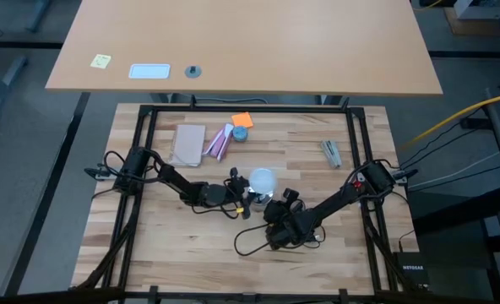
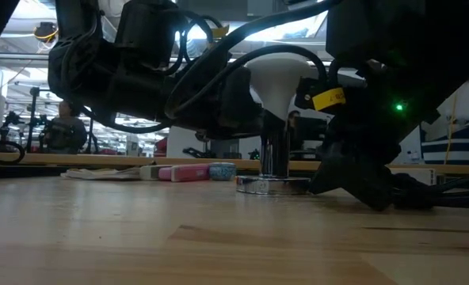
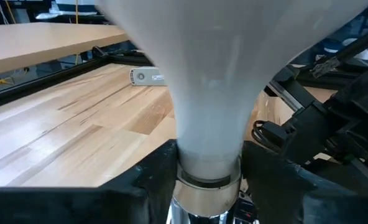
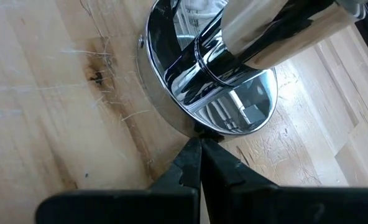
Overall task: Screw lightbulb
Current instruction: Insert the lightbulb into the lamp
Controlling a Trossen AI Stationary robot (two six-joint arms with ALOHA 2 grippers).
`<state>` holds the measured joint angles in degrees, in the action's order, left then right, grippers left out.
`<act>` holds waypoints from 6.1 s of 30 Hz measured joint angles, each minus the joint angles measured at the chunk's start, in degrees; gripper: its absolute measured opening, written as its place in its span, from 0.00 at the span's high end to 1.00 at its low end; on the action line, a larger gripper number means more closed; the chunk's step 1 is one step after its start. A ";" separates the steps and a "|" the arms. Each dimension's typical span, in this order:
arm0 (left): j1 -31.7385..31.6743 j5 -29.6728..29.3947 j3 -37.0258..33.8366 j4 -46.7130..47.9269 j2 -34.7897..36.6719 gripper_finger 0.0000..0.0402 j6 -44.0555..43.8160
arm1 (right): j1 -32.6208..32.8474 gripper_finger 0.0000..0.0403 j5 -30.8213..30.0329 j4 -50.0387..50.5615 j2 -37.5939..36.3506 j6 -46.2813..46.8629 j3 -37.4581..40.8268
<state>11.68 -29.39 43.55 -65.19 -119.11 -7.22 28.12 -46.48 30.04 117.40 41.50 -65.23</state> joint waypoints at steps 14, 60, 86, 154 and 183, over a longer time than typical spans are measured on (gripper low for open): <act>0.04 -0.38 -0.15 -3.74 -0.20 0.37 0.09 | 0.04 0.99 -0.04 -0.04 -0.02 -0.14 -0.02; -0.11 -1.11 -0.01 -7.99 0.01 0.60 3.18 | 4.48 0.99 -2.11 1.37 -0.09 -0.15 -1.92; 0.07 -0.59 0.04 -7.10 0.09 0.59 2.77 | -0.31 0.99 1.07 -0.89 -0.33 -1.24 0.74; 2.81 -1.31 -0.04 -3.06 0.11 0.59 1.72 | -2.04 0.99 -4.49 6.79 3.48 6.35 -2.19; 2.97 0.34 0.07 -1.55 0.04 0.57 1.49 | 5.21 0.99 -4.40 23.32 3.93 -3.54 -14.63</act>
<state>14.66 -29.04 43.62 -66.74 -119.07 -5.73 33.33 -50.87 53.36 121.34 37.96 -79.86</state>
